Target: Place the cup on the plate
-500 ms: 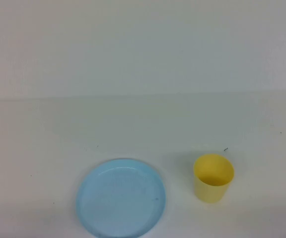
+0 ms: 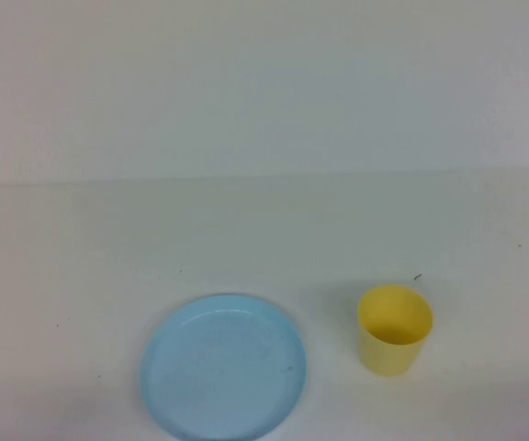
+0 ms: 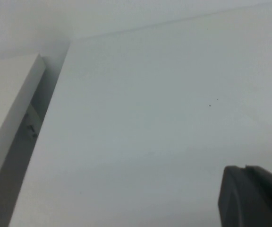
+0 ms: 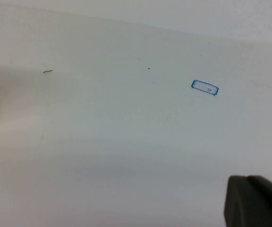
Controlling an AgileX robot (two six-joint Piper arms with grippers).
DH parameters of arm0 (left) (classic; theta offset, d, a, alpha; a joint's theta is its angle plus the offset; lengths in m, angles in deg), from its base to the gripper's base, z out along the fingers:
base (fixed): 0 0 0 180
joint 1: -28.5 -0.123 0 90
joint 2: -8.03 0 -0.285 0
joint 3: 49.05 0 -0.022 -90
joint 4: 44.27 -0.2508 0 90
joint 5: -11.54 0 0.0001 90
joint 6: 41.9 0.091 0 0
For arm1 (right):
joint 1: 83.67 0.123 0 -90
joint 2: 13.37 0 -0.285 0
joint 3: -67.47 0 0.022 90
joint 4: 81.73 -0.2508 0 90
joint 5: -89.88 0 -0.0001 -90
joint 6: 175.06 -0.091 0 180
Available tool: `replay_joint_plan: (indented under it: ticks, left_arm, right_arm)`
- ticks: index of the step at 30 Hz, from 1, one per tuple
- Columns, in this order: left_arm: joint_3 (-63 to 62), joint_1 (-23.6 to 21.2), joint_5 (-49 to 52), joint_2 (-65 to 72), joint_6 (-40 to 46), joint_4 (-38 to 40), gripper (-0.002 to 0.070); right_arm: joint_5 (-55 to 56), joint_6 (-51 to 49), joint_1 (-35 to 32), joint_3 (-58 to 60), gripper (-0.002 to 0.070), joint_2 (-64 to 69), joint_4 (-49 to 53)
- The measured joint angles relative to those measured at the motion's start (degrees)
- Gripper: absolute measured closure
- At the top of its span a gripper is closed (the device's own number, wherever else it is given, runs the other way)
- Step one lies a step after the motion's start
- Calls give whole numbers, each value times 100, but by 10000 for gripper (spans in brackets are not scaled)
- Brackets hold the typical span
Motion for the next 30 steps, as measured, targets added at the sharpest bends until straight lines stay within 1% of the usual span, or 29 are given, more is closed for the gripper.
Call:
replay_joint_plan:
  ticks: [2,5,11,13,18,23,30]
  left_arm:
    - [0,0,-64,0,9,-131,675]
    - [0,0,-411,0,-26,-34,675]
    - [0,0,-1638,0,-26,-18,675]
    - [0,0,-2103,0,-26,-18,675]
    - [0,0,-2963,0,-26,-18,675]
    - [-7,0,-3022,0,-29,-18,675]
    - [-7,0,-3022,0,-46,-18,675]
  right_arm:
    - [0,0,0,0,675,0,0]
    - [0,0,0,0,675,0,0]
    - [110,0,0,0,675,0,74]
    - [379,62,0,8,675,0,195]
    - [1569,197,0,8,675,0,534]
    - [2412,220,0,8,675,0,577]
    - [2609,207,0,8,675,0,585]
